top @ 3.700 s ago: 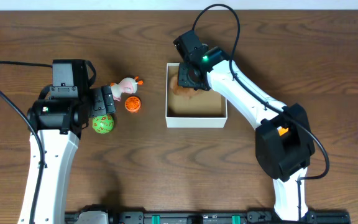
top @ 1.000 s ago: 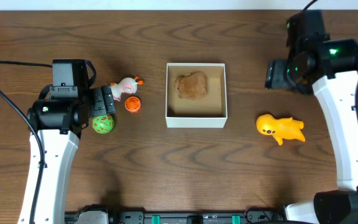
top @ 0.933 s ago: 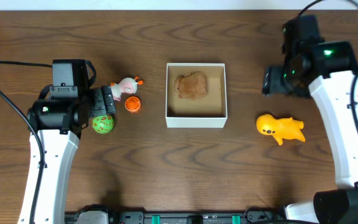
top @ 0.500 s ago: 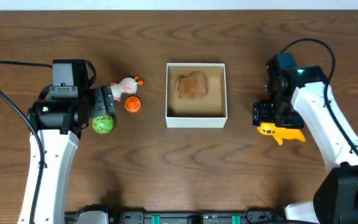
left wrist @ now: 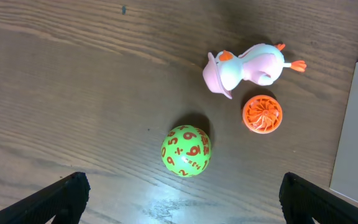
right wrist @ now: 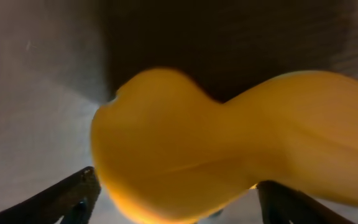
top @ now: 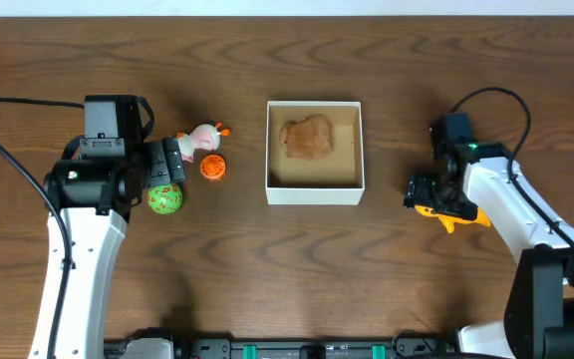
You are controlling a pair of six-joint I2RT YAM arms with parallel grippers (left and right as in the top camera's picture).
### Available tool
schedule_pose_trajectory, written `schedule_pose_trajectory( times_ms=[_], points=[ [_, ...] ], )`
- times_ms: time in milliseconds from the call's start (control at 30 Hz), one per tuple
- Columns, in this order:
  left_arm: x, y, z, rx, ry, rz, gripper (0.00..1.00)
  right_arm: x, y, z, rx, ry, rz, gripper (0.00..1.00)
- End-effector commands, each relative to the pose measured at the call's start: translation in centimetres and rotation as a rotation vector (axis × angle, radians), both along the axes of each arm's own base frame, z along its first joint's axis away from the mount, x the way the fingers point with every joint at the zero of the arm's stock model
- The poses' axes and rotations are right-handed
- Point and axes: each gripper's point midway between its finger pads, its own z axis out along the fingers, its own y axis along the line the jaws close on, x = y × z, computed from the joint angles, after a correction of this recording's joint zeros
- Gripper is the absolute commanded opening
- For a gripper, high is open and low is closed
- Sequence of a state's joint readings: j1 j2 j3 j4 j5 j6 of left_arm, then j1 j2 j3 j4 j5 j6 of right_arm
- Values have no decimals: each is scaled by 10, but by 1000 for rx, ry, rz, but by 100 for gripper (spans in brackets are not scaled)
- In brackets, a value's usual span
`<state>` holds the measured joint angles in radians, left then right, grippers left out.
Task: Pack container
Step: 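Move the right gripper to the yellow rubber figure and grasp it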
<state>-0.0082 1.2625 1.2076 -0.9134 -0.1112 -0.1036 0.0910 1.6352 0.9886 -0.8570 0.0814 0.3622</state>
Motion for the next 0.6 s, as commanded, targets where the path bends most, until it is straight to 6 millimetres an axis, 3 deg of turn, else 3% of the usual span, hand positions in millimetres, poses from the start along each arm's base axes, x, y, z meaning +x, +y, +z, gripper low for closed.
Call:
schedule_pose_trajectory(
  times_ms=[0,267,333,400,500,567],
  points=[
    [3,1,5,8,-7,-7,98,-4,-14,-11,-25,3,-64,80],
    [3,1,5,8,-7,-7,98,-10,-15,-31,-25,0,-71,68],
    [3,1,5,8,-7,-7,98,-12,-17,-35,-35,14,-71,60],
    [3,1,5,8,-7,-7,98,-13,-19,-38,-49,26,-71,49],
    [3,1,5,8,-7,-7,98,-13,-21,-40,-57,28,-72,6],
    [3,1,5,8,-7,-7,98,-11,-22,-38,-63,23,-71,1]
  ],
)
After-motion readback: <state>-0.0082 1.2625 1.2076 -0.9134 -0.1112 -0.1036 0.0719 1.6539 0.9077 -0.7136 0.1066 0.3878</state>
